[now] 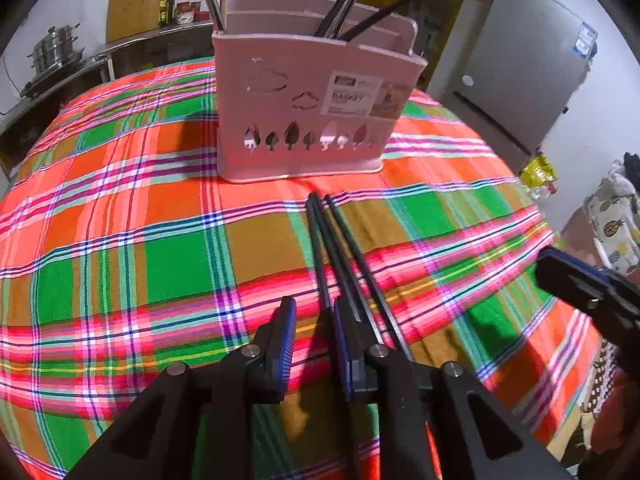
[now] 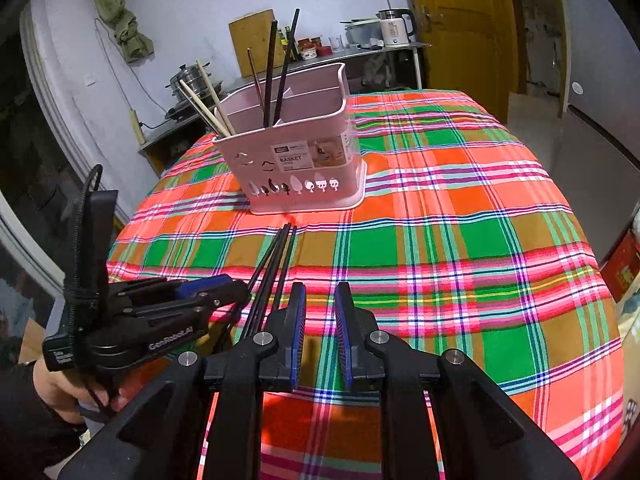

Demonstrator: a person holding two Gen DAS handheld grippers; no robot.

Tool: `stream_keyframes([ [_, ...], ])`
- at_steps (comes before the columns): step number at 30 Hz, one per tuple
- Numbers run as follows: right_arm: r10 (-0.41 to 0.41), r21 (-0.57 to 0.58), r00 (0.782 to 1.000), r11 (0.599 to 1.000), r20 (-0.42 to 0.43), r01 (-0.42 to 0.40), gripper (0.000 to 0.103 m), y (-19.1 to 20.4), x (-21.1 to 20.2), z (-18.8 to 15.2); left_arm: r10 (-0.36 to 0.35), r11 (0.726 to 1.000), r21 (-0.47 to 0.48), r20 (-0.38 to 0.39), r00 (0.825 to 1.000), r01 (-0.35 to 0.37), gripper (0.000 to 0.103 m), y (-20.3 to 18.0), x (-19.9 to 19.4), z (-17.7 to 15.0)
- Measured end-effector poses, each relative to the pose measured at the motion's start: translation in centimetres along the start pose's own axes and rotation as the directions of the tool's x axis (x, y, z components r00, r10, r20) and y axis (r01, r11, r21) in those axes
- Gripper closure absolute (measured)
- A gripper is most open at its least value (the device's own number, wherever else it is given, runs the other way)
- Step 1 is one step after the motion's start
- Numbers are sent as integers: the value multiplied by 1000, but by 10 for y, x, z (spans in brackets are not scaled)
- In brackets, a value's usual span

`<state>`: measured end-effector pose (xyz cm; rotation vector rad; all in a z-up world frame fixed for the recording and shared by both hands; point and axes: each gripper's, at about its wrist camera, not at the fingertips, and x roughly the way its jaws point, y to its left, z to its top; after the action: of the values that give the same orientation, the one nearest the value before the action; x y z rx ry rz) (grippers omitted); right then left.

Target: Organize utensils

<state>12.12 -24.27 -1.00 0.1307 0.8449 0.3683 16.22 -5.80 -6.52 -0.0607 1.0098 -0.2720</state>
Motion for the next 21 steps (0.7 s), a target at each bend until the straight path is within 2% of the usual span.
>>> stream_keyframes([
  [2, 1, -1, 1000, 1000, -1, -1, 88, 0, 0, 0, 19, 1000, 5, -2, 1000, -19, 85, 1, 2, -1],
  [7, 5, -3, 1000, 1000, -6, -5, 88, 1, 4, 1, 44, 999, -20, 5, 999, -44, 96, 9, 2, -2],
  [14, 24, -24, 999, 999, -29, -25, 88, 13, 21, 5, 60, 992, -108, 14, 998, -58, 96, 40, -11, -9],
  [21, 35, -68, 996, 997, -87, -41, 88, 31, 59, 10, 48, 986, -161, 18, 999, -44, 96, 62, -21, -12],
])
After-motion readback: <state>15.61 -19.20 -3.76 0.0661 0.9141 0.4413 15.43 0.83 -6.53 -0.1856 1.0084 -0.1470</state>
